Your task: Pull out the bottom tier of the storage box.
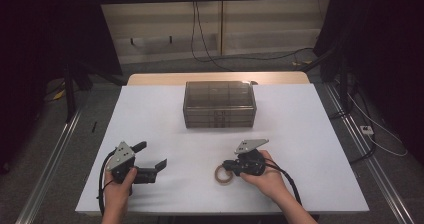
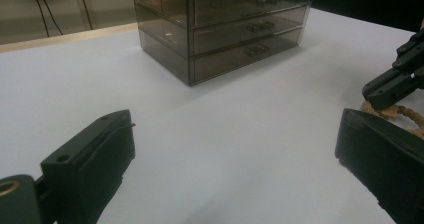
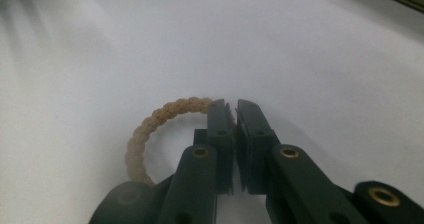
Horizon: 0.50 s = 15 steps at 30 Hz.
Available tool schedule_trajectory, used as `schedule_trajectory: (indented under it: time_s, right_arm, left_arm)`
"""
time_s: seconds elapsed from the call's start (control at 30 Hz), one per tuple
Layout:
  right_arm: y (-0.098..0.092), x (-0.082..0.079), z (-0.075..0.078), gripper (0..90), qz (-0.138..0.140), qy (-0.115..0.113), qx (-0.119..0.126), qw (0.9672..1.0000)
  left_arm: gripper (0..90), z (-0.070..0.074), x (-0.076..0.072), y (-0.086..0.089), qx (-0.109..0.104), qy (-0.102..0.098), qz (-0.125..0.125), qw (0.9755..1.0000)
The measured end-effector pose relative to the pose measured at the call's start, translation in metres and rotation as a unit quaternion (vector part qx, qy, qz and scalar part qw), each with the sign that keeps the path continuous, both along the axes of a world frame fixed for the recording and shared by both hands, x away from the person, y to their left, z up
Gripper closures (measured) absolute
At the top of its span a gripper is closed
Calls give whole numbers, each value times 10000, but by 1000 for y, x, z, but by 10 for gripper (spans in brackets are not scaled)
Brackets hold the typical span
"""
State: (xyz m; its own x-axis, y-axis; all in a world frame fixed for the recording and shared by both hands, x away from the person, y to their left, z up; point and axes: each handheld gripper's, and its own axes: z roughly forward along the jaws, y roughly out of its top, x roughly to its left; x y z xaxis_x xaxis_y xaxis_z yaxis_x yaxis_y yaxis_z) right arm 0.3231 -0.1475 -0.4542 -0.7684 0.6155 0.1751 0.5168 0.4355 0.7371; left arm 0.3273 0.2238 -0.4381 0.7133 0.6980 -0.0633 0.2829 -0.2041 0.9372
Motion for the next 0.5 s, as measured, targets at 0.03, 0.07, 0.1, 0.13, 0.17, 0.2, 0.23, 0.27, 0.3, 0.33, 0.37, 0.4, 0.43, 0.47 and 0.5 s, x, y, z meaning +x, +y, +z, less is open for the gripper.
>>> schedule_trajectory:
  time_s: [0.03,0.07,0.1,0.13,0.17,0.2,0.23,0.27,0.3,0.33,0.37,0.4,0.43,0.47,0.5]
  right_arm:
    - [1,-1,0,850,28,5,-5,10000]
    - [2,-2,0,850,60,-6,-5,10000]
    - [3,-3,0,850,79,1,-7,10000]
    - [4,-4,1,850,111,-10,-5,9999]
    - [5,-5,1,850,144,-11,-14,9999]
    - [6,-6,1,850,156,-10,-26,9999]
    - [7,-7,2,850,186,-12,-34,9998]
    - [8,-7,2,850,199,-13,-17,9998]
    - [9,-8,2,850,222,11,15,9998]
    - [9,-8,2,850,237,22,18,9997]
    - [10,-9,2,849,240,16,18,9997]
    - [11,-9,2,849,260,3,-6,9997]
    - [11,-9,2,849,262,31,-3,9997]
    - [12,-9,1,848,259,45,3,9997]
    - [12,-9,1,848,260,29,7,9997]
  left_arm:
    - [27,0,0,0,-3,2,-2,10000]
    - [27,0,0,0,2,0,0,10000]
    - [27,0,0,0,6,3,4,10000]
    - [27,0,0,0,0,2,-1,10000]
    - [27,0,0,0,1,2,-3,10000]
    - [27,0,0,0,4,0,1,10000]
    - [27,0,0,0,5,1,-1,10000]
    - [27,0,0,0,5,-2,1,10000]
    - [27,0,0,0,11,-6,1,10000]
    - [27,0,0,0,9,-6,0,10000]
    - [27,0,0,0,11,-7,0,10000]
    - [27,0,0,0,2,0,5,10000]
    - [27,0,0,0,5,0,-3,10000]
    - [27,0,0,0,3,0,-2,10000]
    - [27,0,0,0,6,-2,-2,10000]
